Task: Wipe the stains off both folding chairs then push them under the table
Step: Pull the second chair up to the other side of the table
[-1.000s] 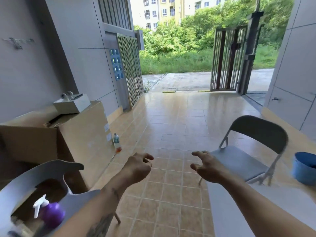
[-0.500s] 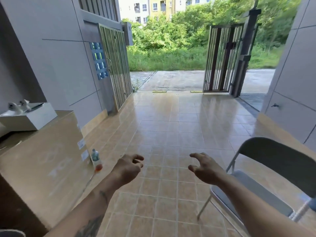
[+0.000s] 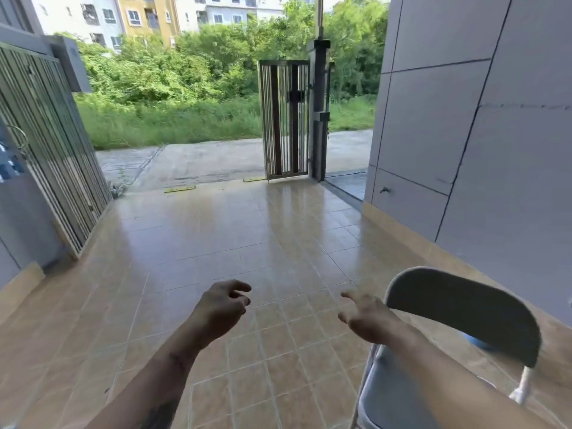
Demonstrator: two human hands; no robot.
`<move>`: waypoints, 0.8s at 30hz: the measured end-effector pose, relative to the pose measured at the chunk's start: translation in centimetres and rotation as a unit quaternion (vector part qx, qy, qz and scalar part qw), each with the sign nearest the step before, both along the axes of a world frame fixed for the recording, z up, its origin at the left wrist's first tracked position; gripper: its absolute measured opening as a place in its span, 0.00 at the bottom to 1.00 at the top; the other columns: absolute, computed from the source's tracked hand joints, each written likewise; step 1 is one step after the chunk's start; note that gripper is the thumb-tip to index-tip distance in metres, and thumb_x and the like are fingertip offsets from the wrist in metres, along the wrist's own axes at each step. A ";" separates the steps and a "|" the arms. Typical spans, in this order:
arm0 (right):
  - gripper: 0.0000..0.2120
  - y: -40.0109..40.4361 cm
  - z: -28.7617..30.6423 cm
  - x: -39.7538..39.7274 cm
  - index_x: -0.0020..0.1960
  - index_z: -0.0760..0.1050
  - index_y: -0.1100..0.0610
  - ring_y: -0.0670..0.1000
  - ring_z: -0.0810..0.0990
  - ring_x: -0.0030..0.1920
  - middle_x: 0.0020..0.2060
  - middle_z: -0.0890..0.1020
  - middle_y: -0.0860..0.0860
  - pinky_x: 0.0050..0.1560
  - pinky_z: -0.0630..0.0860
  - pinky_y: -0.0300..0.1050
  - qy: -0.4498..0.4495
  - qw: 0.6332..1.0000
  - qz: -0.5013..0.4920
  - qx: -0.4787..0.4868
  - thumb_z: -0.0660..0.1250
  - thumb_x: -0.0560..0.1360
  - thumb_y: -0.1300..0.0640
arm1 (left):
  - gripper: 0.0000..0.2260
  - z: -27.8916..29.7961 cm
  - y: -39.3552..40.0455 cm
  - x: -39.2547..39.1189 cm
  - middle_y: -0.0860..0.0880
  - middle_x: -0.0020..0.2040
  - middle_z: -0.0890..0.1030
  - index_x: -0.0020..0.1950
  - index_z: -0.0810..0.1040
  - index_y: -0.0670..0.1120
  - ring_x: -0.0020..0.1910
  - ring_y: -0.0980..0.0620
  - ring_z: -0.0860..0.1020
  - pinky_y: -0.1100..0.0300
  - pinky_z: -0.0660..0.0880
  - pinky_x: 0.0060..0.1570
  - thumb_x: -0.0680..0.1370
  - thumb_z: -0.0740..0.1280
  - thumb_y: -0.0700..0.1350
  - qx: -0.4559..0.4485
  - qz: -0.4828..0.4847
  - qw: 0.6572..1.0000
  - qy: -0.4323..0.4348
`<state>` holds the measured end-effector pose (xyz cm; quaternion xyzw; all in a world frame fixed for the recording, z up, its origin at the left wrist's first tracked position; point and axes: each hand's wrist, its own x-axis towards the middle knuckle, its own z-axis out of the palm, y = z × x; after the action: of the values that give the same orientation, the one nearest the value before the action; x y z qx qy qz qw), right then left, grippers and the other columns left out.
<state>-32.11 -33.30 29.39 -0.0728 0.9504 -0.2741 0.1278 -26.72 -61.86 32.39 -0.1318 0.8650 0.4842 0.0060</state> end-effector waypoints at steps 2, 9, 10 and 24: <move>0.27 0.3 -0.1 -3.9 0.75 0.64 0.51 0.55 0.65 0.73 0.74 0.66 0.54 0.71 0.60 0.46 -0.012 0.999 -0.031 -0.002 0.64 0.78 0.49 | 0.11 0.2 0.2 -5.3 0.50 0.48 0.85 0.56 0.80 0.52 0.46 0.52 0.83 0.61 0.76 0.40 0.77 0.65 0.40 -0.011 -0.033 0.999 0.005; 0.27 3.7 -3.9 -22.1 0.64 0.74 0.54 0.58 0.72 0.65 0.66 0.74 0.58 0.59 0.66 0.45 -0.019 0.994 -0.107 0.007 0.58 0.69 0.43 | 0.11 -1.2 2.7 -24.5 0.52 0.47 0.85 0.56 0.79 0.55 0.46 0.52 0.83 0.54 0.80 0.49 0.78 0.65 0.41 -0.039 -0.120 0.992 0.010; 0.23 3.8 -3.1 -23.6 0.65 0.74 0.56 0.59 0.71 0.66 0.67 0.74 0.59 0.60 0.66 0.45 -0.018 0.993 -0.116 0.013 0.60 0.73 0.48 | 0.11 -1.4 3.2 -27.1 0.52 0.47 0.85 0.56 0.79 0.55 0.46 0.52 0.83 0.55 0.80 0.49 0.78 0.65 0.41 -0.038 -0.127 0.991 0.008; 0.27 13.0 -8.0 -41.5 0.75 0.62 0.56 0.59 0.66 0.72 0.73 0.65 0.58 0.69 0.64 0.49 -0.100 0.917 -0.386 0.003 0.60 0.78 0.52 | 0.12 -6.3 14.5 -59.4 0.50 0.45 0.85 0.55 0.80 0.52 0.46 0.48 0.84 0.59 0.77 0.41 0.78 0.64 0.38 -0.045 -0.343 0.938 -0.022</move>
<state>-73.66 -20.34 21.39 0.3279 0.8878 -0.3049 0.1066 -86.11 -47.32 26.10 0.1622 0.8781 0.4102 0.1851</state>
